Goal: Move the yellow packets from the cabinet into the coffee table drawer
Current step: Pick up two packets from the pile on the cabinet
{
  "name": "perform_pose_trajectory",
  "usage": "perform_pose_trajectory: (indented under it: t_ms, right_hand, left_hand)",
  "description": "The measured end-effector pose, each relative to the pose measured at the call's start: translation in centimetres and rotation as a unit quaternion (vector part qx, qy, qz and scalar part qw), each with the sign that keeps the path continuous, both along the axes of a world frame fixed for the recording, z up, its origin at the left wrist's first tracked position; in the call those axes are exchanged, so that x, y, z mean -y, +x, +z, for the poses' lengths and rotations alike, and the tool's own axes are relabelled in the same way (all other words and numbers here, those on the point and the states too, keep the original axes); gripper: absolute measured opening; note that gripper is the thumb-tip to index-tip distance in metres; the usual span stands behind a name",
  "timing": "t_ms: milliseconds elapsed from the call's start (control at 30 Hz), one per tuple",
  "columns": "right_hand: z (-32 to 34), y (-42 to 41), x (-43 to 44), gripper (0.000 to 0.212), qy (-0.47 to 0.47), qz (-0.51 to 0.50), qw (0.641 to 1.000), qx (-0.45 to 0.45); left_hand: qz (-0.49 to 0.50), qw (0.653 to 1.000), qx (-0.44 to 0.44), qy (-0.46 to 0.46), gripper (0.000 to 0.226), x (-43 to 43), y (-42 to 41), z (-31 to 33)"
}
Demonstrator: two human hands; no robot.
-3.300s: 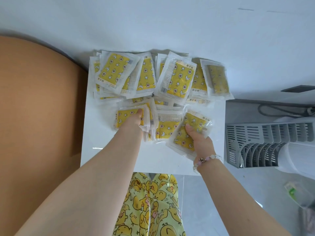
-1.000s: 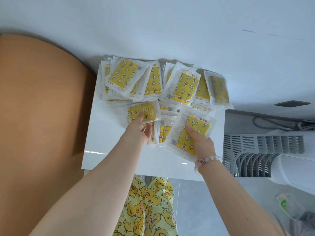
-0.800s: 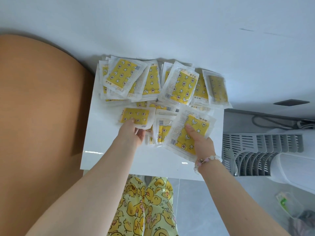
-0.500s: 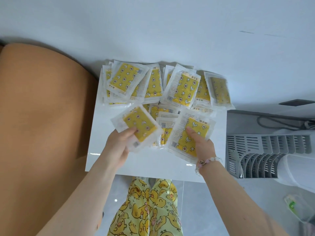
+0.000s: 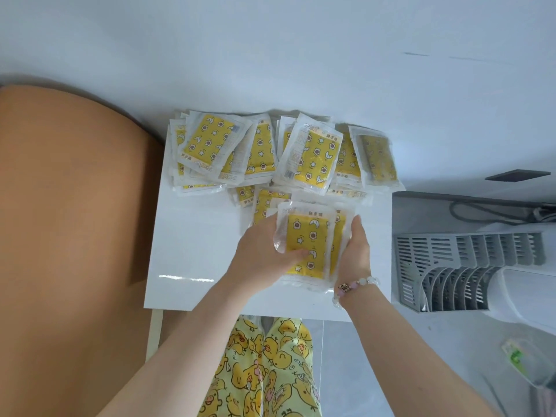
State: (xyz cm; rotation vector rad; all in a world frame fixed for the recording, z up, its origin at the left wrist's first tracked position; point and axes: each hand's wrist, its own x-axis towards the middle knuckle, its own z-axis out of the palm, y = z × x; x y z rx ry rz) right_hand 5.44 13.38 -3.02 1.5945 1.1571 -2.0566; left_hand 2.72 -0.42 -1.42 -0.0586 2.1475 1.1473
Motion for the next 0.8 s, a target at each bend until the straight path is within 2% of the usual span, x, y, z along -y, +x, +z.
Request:
perform_pose_trajectory:
  t_ms: [100, 167, 233, 333, 433, 500, 567, 700, 767, 800]
  right_hand:
    - [-0.5, 0.1, 0.3, 0.059, -0.01, -0.015, 1.0, 0.021]
    - [-1.0, 0.3, 0.3, 0.048, -0.008, -0.024, 1.0, 0.017]
    - [-1.2, 0.3, 0.1, 0.041, -0.006, -0.037, 0.999, 0.003]
    - [-1.8, 0.7, -0.6, 0.039, 0.0, -0.026, 0.999, -0.02]
    - [-1.6, 0.5, -0.7, 0.037, 0.018, -0.005, 0.999, -0.037]
    - [-1.4, 0.1, -0.9, 0.025, 0.028, 0.008, 0.999, -0.03]
    - [-2.2, 0.4, -1.6, 0.051, 0.04, 0.03, 0.999, 0.004]
    - [-0.8, 0.1, -2.0, 0.064, 0.036, 0.065, 0.997, 0.023]
    - [1.0, -0.5, -2.0, 0.069, 0.053, 0.076, 0.996, 0.018]
    - [1.9, -0.8, -2.1, 0.062, 0.067, 0.086, 0.994, 0.015]
  left_hand:
    - [-0.032, 0.996, -0.084, -0.028, 0.029, -0.3, 0.8, -0.9]
    - [-0.041, 0.991, -0.122, -0.033, 0.035, -0.7, 1.4, -1.1]
    - [-0.032, 0.985, -0.164, -0.042, 0.035, -1.1, 2.0, -1.4]
    - [-0.005, 0.979, -0.199, -0.035, 0.05, -1.4, 2.7, -2.0]
    - [0.023, 0.988, -0.151, 0.014, 0.049, -2.0, 3.2, -1.7]
    - [0.023, 0.993, -0.113, 0.025, 0.047, -2.2, 3.0, -1.5]
    - [0.04, 0.997, -0.062, 0.026, 0.044, -2.1, 2.4, -1.3]
    - [0.083, 0.994, 0.019, 0.069, 0.06, -1.8, 0.9, -0.3]
    - [0.095, 0.991, 0.044, 0.086, 0.053, -2.2, 0.0, 1.0]
    - [0.106, 0.988, 0.062, 0.093, 0.046, -2.4, -0.5, 1.5]
